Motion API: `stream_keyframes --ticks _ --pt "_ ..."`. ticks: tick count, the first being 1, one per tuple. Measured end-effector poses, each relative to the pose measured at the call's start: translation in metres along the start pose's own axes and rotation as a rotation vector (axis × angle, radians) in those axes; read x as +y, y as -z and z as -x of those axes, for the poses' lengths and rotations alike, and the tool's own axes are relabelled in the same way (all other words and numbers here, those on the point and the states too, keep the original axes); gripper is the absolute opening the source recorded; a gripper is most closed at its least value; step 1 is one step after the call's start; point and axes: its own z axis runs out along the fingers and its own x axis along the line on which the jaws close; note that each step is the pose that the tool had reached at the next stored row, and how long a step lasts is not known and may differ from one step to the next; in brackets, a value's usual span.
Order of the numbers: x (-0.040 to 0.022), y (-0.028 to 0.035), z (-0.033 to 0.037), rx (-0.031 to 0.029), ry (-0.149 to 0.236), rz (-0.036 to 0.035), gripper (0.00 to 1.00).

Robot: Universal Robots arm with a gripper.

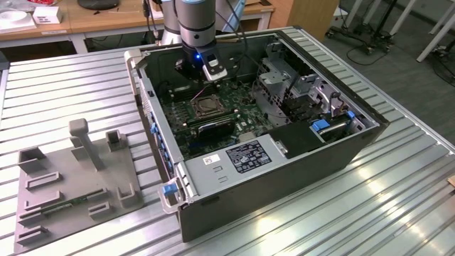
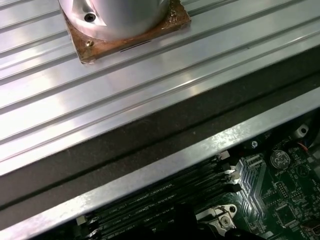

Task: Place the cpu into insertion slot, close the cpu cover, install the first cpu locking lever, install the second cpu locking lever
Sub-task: 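Install the first cpu locking lever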

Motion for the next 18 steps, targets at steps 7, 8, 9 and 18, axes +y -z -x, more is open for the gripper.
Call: stream_keyframes --ticks 7,8,9,18 --pt "-0.001 -0.0036 0.0001 0.0 0.0 -0.0001 0.11" --pt "-0.0012 -0.0044 0.0001 0.0 0.0 -0.0001 0.11" --pt "-0.0013 -0.0053 0.0002 0.0 0.0 0.0 0.11" --pt "-0.0013 -0.0092 0.0022 0.0 0.0 -0.0002 0.11"
